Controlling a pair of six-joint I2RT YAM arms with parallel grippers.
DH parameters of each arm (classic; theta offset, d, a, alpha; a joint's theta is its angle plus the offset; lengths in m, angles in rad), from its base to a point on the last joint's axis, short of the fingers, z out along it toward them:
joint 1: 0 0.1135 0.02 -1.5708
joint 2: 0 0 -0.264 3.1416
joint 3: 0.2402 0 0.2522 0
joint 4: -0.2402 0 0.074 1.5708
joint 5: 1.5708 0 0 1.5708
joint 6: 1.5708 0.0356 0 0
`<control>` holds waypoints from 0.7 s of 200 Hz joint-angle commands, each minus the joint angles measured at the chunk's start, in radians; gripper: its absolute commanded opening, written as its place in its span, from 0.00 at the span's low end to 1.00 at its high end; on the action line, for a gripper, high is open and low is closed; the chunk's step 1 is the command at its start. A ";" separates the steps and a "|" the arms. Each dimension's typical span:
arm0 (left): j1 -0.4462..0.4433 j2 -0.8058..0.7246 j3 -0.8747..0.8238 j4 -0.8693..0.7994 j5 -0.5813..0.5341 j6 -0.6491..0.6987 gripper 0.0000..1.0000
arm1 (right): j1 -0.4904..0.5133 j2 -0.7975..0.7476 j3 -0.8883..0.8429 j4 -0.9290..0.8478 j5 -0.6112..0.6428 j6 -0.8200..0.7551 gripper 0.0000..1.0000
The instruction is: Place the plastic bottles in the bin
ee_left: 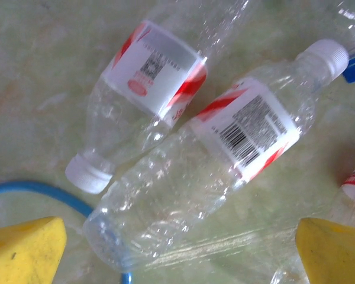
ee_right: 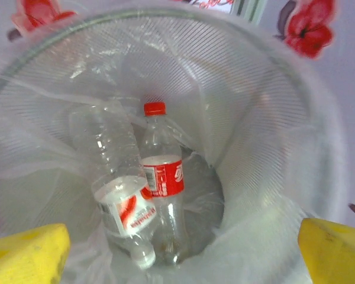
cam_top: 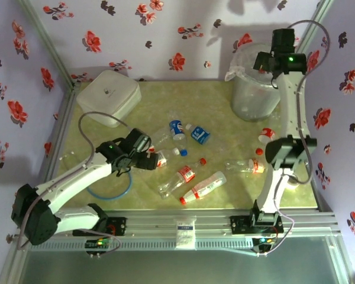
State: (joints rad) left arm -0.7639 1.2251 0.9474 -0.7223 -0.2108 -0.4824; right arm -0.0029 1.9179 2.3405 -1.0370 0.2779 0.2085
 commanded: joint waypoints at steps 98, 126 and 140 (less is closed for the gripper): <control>0.147 0.336 0.174 0.084 0.043 0.170 0.90 | 0.039 -0.564 -0.647 0.266 -0.322 0.079 0.99; 0.165 0.386 0.176 0.128 0.032 0.180 0.89 | 0.092 -0.650 -0.760 0.218 -0.300 0.045 0.99; 0.178 0.421 0.185 0.133 0.036 0.182 0.88 | 0.114 -0.687 -0.808 0.210 -0.292 0.045 0.99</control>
State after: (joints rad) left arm -0.6064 1.5955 1.1275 -0.6266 -0.1890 -0.3317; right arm 0.0792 1.2858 1.5997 -0.8337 0.0029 0.2550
